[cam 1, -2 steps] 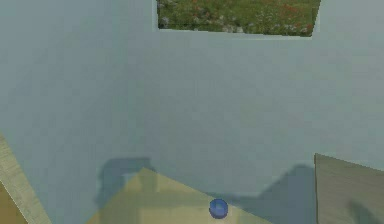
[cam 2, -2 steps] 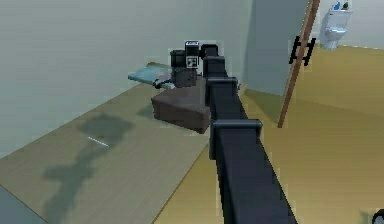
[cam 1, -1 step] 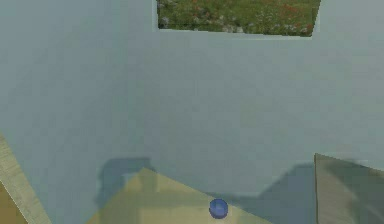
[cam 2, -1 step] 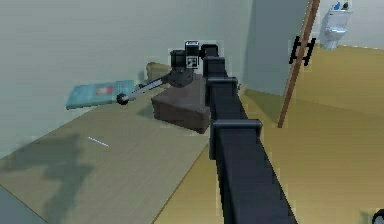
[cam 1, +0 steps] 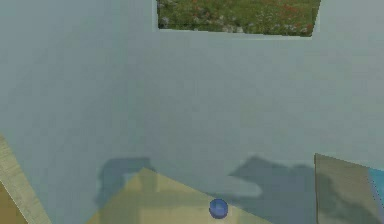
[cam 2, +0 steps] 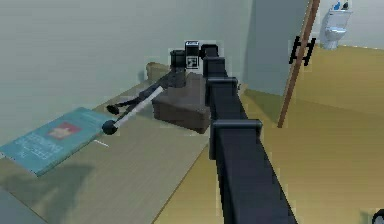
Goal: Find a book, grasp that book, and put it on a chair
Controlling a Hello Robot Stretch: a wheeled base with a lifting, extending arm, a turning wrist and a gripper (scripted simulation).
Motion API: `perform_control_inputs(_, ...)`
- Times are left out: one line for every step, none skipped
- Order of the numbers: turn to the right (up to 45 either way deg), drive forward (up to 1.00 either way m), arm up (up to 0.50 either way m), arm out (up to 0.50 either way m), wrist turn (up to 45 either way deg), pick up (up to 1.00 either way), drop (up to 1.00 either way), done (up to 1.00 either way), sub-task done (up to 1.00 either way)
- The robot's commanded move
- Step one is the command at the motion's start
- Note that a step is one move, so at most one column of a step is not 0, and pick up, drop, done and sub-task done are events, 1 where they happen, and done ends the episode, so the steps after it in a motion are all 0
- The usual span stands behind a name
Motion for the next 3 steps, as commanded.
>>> perform_control_inputs(0.0, 0.0, 0.0, 0.0, -24.0, 0.0, 0.0, 0.0, 0.0)
perform_control_inputs(0.0, 0.0, 0.0, -0.42, 0.0, 0.0, 0.0, 0.0, 0.0)
perform_control_inputs(-45.0, 0.0, 0.0, 0.0, 0.0, 0.0, 0.0, 0.0, 0.0)
